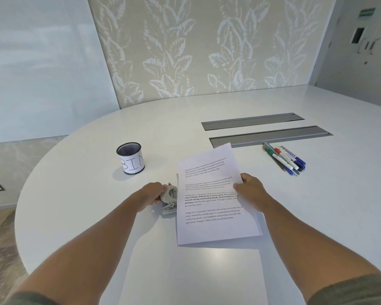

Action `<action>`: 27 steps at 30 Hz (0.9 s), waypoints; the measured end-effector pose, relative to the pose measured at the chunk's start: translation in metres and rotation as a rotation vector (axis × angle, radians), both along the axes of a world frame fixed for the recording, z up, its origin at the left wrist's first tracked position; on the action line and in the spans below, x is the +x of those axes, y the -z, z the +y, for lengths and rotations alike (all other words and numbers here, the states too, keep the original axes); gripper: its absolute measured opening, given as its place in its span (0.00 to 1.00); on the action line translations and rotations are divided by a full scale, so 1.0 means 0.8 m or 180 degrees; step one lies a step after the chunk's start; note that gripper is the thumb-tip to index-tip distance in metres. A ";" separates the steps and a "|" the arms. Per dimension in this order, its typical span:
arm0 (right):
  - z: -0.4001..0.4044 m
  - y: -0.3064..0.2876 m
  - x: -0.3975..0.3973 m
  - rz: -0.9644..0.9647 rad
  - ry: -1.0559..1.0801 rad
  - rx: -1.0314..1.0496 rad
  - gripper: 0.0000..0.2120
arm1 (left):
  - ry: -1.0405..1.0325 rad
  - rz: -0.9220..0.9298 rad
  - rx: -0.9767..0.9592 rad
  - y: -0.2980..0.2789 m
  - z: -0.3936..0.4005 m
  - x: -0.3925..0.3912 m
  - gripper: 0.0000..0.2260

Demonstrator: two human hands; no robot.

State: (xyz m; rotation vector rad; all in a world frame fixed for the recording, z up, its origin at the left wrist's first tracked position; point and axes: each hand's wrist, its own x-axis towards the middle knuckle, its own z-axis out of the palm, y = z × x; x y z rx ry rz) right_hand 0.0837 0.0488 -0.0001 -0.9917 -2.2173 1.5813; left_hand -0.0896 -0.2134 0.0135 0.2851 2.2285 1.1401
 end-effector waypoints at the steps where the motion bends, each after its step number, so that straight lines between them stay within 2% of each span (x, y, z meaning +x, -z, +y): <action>1: 0.000 0.001 0.001 0.0005 0.0004 0.0021 0.11 | 0.0004 -0.0010 0.0024 0.000 0.000 0.000 0.15; 9: 0.006 0.003 0.005 -0.0001 -0.0081 0.0063 0.11 | 0.0110 -0.0111 0.0024 -0.001 -0.007 0.000 0.12; 19: 0.003 0.000 0.003 0.0138 0.0030 -0.0201 0.10 | 0.0145 0.0105 -0.0061 0.001 -0.007 -0.002 0.16; 27: 0.005 0.001 0.004 0.0146 -0.0019 -0.0206 0.11 | 0.0186 0.0012 0.0044 0.005 -0.004 -0.007 0.16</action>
